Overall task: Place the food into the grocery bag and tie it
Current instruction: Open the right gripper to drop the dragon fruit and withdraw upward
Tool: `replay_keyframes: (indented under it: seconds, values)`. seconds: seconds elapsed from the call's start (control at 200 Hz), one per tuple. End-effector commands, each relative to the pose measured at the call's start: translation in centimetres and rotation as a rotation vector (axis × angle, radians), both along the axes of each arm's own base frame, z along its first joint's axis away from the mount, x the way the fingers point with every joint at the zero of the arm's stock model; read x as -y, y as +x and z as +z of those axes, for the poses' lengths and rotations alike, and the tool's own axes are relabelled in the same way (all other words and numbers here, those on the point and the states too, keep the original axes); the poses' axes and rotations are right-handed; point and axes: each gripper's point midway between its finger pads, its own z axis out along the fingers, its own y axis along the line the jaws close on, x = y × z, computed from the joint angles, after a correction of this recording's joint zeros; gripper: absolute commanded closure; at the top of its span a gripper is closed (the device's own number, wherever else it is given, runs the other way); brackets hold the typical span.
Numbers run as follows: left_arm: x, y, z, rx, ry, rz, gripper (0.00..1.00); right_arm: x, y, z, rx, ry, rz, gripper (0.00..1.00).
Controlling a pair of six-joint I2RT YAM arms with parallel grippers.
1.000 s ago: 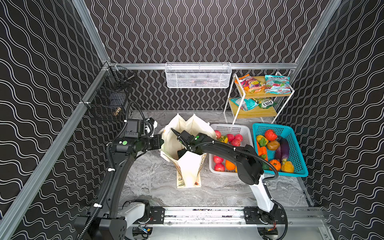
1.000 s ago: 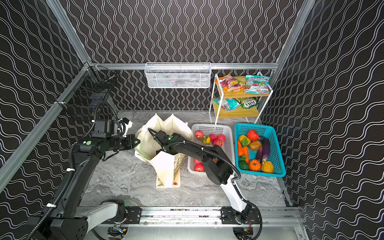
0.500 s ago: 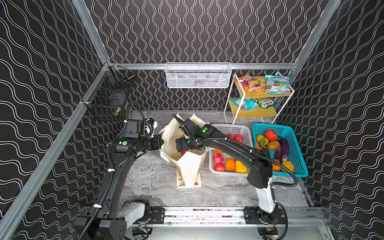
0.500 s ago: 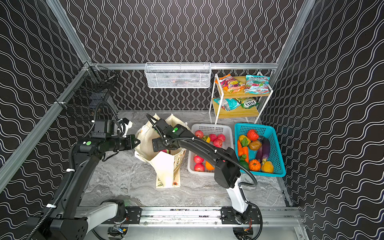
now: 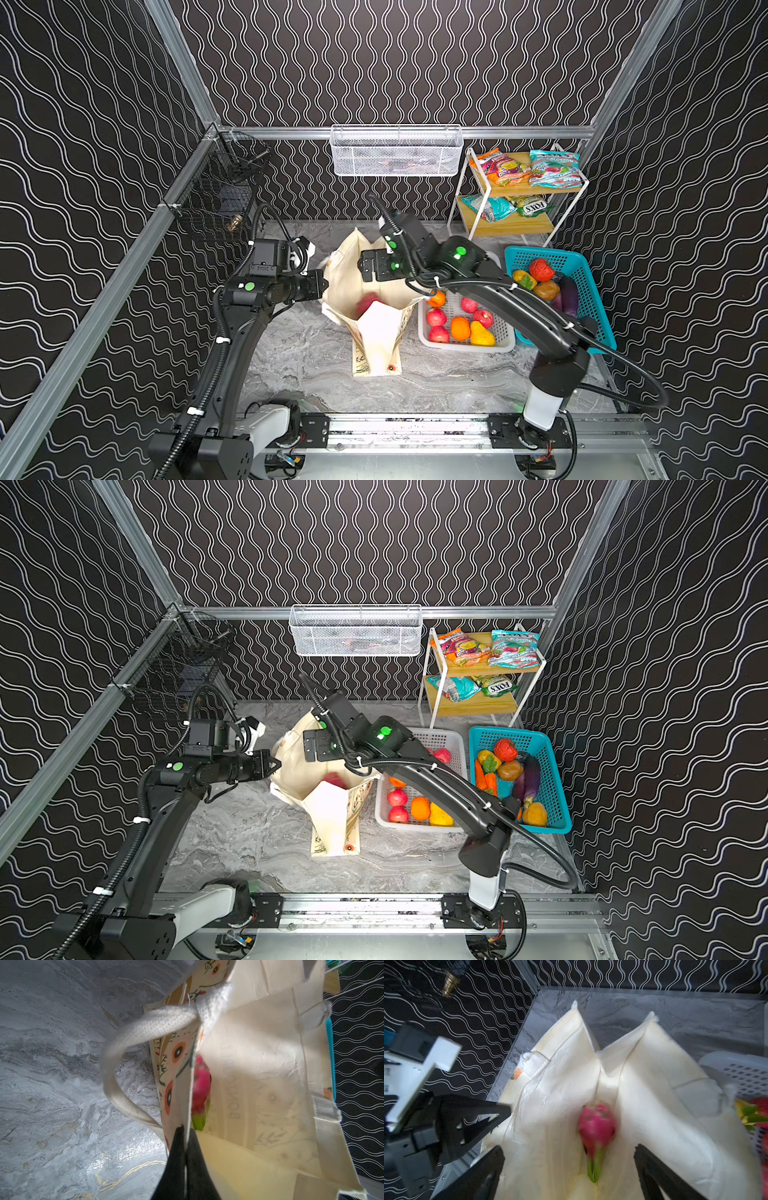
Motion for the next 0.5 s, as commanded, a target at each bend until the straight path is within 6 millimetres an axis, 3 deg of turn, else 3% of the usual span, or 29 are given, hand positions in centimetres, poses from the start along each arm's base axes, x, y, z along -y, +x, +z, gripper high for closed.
replay_keyframes:
  seconds: [0.0, 0.105, 0.315, 0.496]
  values:
    - [0.2, 0.1, 0.5, 0.032, 0.002, -0.024, 1.0, 1.9, 0.1, 0.6, 0.031, -0.014, -0.065, 0.01]
    - [0.2, 0.1, 0.4, 0.029, -0.001, -0.026, 1.0, 1.7, -0.1, 0.6, 0.025, 0.0, -0.055, 0.01]
    - [0.3, -0.1, 0.5, 0.031, -0.006, -0.026, 1.0, -0.8, 0.0, -2.9, -0.056, -0.029, 0.005, 0.01]
    - [0.4, 0.0, 0.8, 0.038, -0.015, -0.028, 1.0, -1.4, 0.4, -4.5, -0.081, -0.045, 0.01, 0.02]
